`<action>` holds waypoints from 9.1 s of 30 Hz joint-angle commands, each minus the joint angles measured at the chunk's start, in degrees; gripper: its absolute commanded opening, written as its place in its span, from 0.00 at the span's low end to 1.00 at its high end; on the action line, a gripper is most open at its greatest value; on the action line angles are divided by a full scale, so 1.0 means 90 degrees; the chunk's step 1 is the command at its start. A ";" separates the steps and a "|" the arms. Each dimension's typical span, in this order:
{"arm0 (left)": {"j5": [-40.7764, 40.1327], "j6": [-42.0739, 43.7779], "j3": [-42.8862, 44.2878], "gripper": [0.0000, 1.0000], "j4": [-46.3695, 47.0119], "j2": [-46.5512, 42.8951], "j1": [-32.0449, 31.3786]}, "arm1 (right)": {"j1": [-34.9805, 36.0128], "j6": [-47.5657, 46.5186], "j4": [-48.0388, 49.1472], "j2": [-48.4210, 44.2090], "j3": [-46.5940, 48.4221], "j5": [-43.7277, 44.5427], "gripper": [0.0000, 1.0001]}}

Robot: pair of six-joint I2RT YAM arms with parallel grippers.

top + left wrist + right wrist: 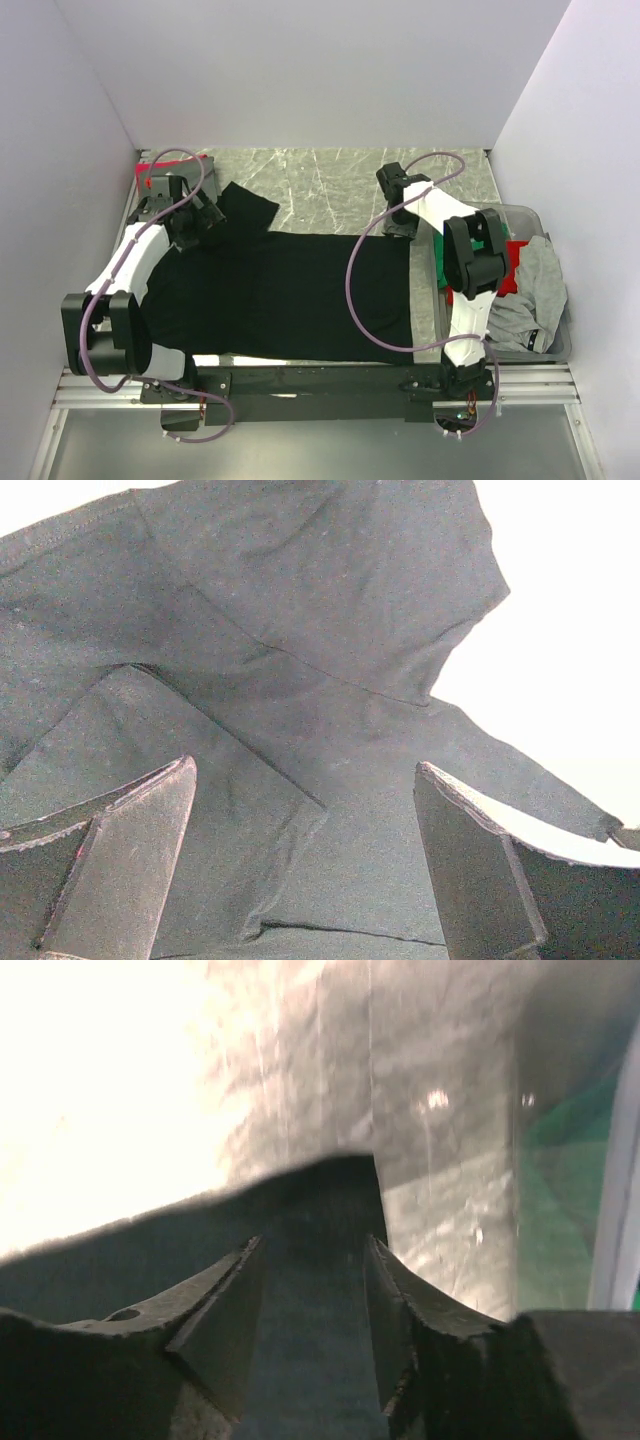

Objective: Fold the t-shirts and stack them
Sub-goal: Fold the tshirt

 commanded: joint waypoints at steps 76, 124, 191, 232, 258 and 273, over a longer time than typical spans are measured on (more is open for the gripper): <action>-0.0846 0.1054 0.3438 0.87 0.0006 0.3022 -0.0653 | -0.0184 0.0813 -0.0121 -0.0787 -0.0323 -0.0020 0.00; -0.2116 0.2325 0.6193 0.48 0.1003 0.6354 -0.0926 | -0.0184 0.0344 -0.0366 -0.0884 -0.0440 -0.0323 0.00; 0.0305 0.1280 0.6770 0.00 0.1900 0.5468 -0.0370 | -0.0555 0.0256 -0.1254 0.0424 0.2342 -0.0069 0.00; -0.1676 0.0274 -0.1150 0.00 0.0163 -0.3048 -0.0194 | -0.0057 0.0129 -0.0014 -0.2701 -0.2510 -0.0772 0.00; 0.0862 -0.0761 -0.1463 0.29 0.1999 0.0515 0.0529 | -0.0018 0.0393 0.0191 -0.2808 -0.2794 -0.0860 0.00; 0.0706 -0.0898 -0.1687 0.37 0.1451 0.0320 0.0539 | 0.0001 0.0530 0.0181 -0.2847 -0.2794 -0.0860 0.00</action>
